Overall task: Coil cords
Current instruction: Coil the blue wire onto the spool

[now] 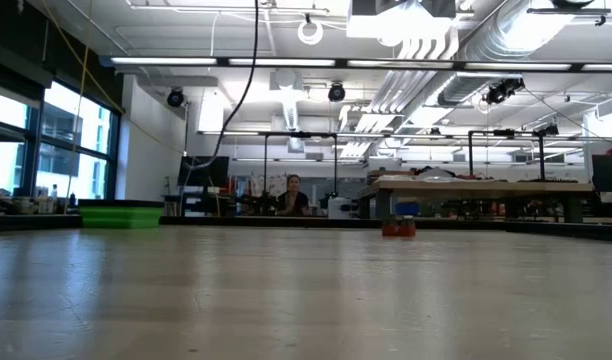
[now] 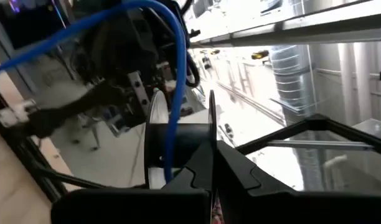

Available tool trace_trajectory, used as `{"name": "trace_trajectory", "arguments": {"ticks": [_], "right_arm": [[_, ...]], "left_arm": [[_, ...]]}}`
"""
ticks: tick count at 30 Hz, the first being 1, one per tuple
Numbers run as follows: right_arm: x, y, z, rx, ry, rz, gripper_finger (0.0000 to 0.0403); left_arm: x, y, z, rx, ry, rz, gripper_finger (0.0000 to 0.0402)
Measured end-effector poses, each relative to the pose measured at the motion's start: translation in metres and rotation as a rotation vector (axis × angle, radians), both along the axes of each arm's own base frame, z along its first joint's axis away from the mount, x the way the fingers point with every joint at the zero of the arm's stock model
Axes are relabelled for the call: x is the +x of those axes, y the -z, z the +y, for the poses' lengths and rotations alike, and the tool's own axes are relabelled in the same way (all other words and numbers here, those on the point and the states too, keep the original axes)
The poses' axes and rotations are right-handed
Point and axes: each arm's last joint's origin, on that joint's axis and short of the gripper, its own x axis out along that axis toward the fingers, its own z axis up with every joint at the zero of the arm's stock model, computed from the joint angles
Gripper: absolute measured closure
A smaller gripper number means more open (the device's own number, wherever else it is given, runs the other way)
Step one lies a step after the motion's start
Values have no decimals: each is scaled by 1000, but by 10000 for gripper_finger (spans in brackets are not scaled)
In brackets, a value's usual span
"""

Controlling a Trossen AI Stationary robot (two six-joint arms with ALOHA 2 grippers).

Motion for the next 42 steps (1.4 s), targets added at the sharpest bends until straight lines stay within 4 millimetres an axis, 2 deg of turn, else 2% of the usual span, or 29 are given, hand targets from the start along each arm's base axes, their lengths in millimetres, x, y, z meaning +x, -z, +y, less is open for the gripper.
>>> {"name": "trace_trajectory", "arguments": {"ticks": [11, 27, 42], "right_arm": [[-11, -17, -5, -27, 30, 75, 403], [-11, -12, -5, -24, 41, 148, 403], [-11, -11, -5, -3, 38, 155, 403]], "left_arm": [[-18, 10, 13, 197, -158, 133, 401], [-36, 4, 25, 553, -406, 164, 401], [-36, -1, 25, 758, -460, 142, 401]]}}
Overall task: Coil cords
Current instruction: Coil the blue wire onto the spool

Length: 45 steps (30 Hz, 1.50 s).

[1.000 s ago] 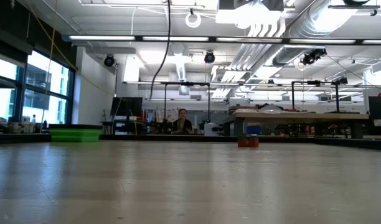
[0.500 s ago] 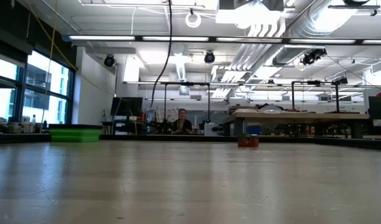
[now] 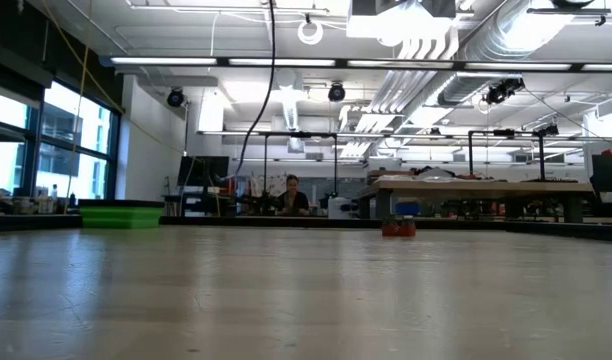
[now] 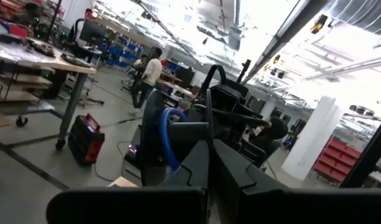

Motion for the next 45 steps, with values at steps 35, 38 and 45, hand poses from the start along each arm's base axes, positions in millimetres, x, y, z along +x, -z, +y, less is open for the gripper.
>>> {"name": "trace_trajectory", "arguments": {"ticks": [35, 38, 45], "right_arm": [[-2, 1, -7, 70, -84, 8, 403], [-1, 0, -3, 64, -117, -1, 403], [1, -2, 10, 49, -198, -21, 403]], "left_arm": [[8, -9, -1, 245, 85, -41, 401], [12, -11, -1, 257, 138, -73, 401], [19, -11, 2, 273, 147, -68, 401]]}}
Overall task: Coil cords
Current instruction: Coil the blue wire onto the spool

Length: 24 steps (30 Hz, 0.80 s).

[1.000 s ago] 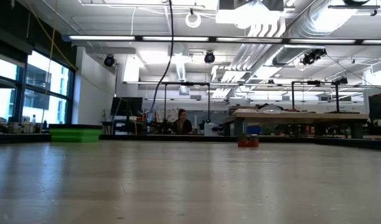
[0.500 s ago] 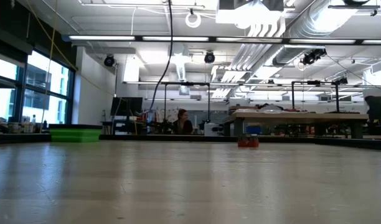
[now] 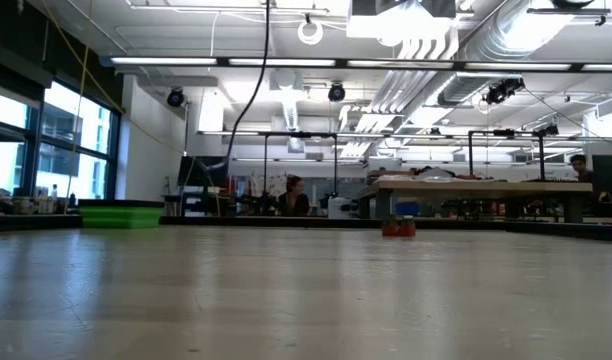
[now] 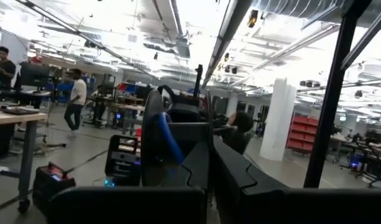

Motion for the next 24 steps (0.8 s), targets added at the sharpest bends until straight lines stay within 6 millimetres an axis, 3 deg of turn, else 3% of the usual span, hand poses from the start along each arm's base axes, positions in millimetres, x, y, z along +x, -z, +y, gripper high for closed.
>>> {"name": "trace_trajectory", "arguments": {"ticks": [8, 24], "right_arm": [[1, -2, 6, -1, -15, -18, 403], [1, -8, 11, -5, -27, -85, 403]], "left_arm": [[1, -1, 1, 96, -44, 1, 401], [-1, -8, 1, 128, -104, -75, 398]]}}
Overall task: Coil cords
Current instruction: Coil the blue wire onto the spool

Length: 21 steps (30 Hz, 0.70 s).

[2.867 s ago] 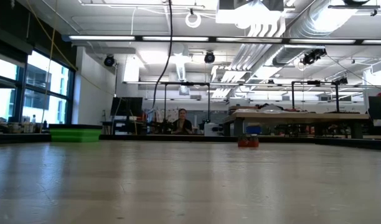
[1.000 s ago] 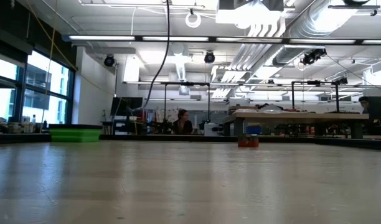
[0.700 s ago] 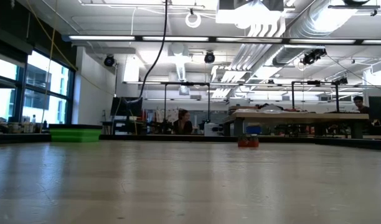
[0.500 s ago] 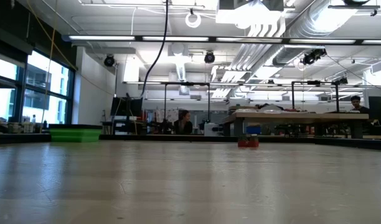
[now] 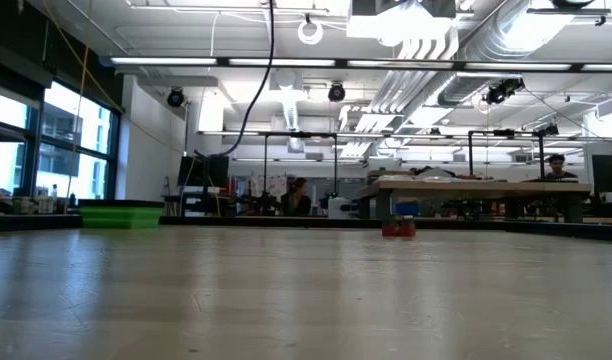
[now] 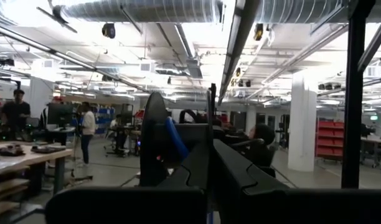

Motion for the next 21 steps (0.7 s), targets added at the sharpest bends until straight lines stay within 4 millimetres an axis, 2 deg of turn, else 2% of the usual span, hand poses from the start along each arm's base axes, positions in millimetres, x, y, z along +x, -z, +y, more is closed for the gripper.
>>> {"name": "trace_trajectory", "arguments": {"ticks": [7, 21], "right_arm": [[3, 0, 10, -77, 81, -15, 403], [3, 0, 10, -101, 108, -10, 397]], "left_arm": [[-1, -3, 0, 12, -23, -33, 397], [-10, -8, -3, -23, -15, -94, 396]]}}
